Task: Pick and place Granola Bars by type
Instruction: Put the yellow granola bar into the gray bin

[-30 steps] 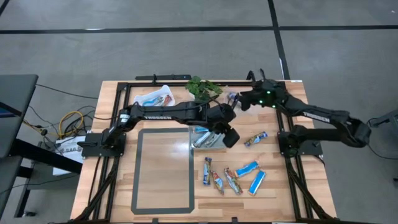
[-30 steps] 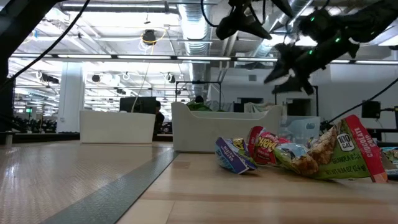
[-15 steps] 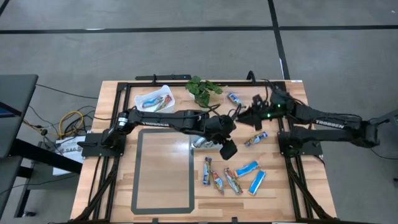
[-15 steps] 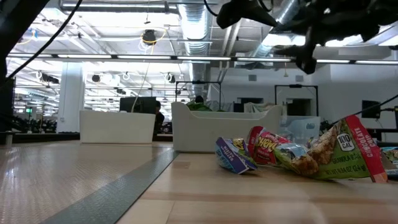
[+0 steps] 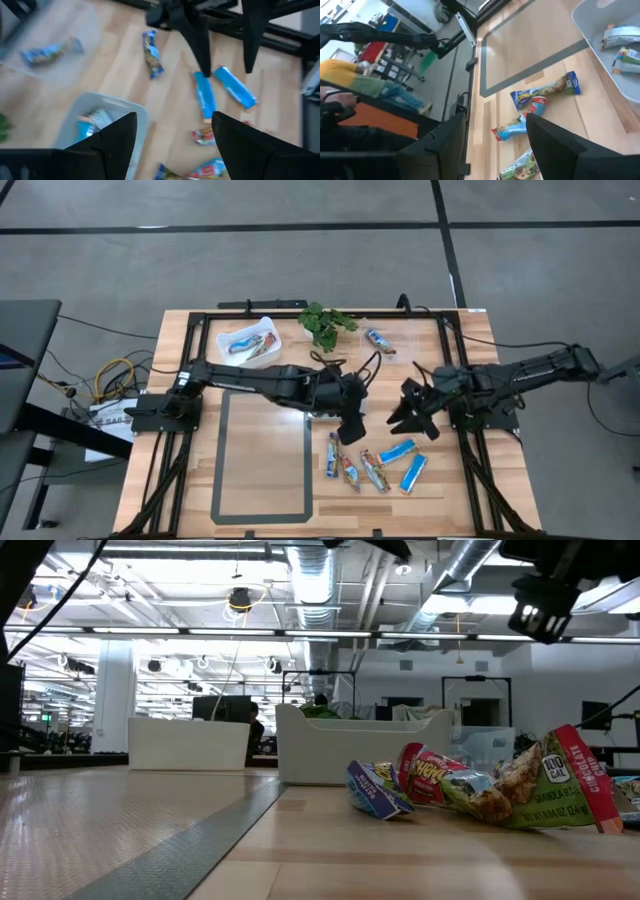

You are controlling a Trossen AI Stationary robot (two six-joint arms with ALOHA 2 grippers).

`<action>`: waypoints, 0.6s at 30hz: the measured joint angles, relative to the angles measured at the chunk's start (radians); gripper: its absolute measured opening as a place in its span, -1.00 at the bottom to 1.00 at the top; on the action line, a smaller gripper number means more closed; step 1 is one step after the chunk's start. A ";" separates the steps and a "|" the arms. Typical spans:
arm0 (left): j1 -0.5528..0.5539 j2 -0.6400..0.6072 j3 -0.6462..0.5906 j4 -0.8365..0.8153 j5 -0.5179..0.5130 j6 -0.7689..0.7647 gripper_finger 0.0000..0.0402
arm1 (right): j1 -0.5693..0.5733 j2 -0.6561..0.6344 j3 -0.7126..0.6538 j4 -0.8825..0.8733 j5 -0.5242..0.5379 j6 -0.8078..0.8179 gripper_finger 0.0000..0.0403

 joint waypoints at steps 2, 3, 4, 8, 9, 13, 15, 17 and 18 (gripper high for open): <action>-0.012 -0.012 0.000 -0.022 -0.047 0.036 0.25 | 0.036 0.000 0.000 0.000 0.048 0.025 0.01; -0.017 -0.016 0.001 -0.020 -0.063 0.051 0.25 | 0.051 0.000 0.000 0.000 0.069 0.034 0.01; -0.020 -0.022 0.001 -0.025 -0.070 0.063 0.25 | 0.064 0.000 0.000 0.001 0.086 0.042 0.01; -0.029 -0.026 -0.012 -0.051 -0.051 0.103 0.25 | 0.100 0.000 0.000 0.013 0.141 0.074 -0.01; -0.031 -0.026 -0.023 -0.052 -0.039 0.115 0.25 | 0.105 0.000 0.000 0.016 0.149 0.075 -0.02; -0.049 -0.026 -0.080 -0.050 0.013 0.156 0.25 | 0.116 0.000 0.000 0.025 0.173 0.083 -0.04; -0.057 -0.025 -0.121 -0.058 0.029 0.175 0.25 | 0.118 0.000 0.000 0.025 0.173 0.083 -0.06; -0.064 -0.032 -0.173 -0.056 0.036 0.188 0.25 | 0.118 0.009 0.000 0.030 0.173 0.084 -0.07; -0.066 -0.035 -0.199 -0.056 0.036 0.191 0.25 | 0.118 0.015 0.000 0.030 0.173 0.086 -0.08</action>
